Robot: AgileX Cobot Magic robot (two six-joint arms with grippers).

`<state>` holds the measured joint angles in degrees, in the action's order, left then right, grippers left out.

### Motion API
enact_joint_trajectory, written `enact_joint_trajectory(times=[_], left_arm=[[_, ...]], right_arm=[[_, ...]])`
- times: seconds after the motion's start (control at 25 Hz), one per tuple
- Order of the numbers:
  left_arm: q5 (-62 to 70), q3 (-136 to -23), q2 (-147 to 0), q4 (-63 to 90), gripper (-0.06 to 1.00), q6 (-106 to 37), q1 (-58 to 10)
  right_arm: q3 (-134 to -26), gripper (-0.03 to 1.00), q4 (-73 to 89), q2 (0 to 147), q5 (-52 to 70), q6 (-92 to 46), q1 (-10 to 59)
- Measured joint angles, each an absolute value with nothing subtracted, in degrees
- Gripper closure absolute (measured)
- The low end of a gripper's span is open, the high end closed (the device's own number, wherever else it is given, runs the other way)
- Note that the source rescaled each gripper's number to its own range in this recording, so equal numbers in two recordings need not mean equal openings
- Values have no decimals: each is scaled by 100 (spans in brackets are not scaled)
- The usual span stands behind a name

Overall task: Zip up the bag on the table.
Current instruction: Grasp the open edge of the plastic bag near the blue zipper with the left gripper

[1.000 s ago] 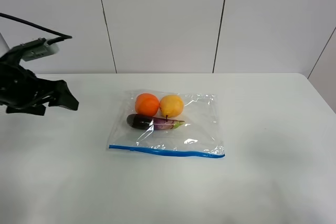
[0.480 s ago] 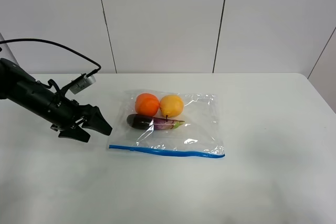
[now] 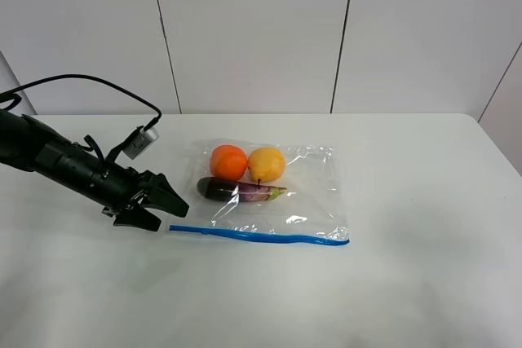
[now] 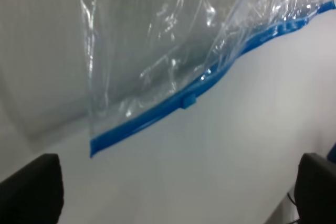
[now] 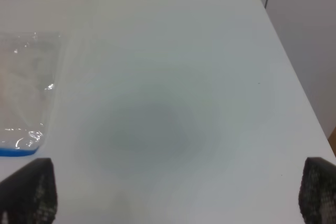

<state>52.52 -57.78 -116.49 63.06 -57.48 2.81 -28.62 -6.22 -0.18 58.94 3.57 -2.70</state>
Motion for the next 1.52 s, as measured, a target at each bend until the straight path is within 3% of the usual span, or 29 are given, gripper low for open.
enact_joint_trajectory(times=[1.52], left_arm=[[5190,-5788,-12028,7060,-6,-6472,118]], right_arm=[[-2862,-3,-622,-18,5894,357,-270]])
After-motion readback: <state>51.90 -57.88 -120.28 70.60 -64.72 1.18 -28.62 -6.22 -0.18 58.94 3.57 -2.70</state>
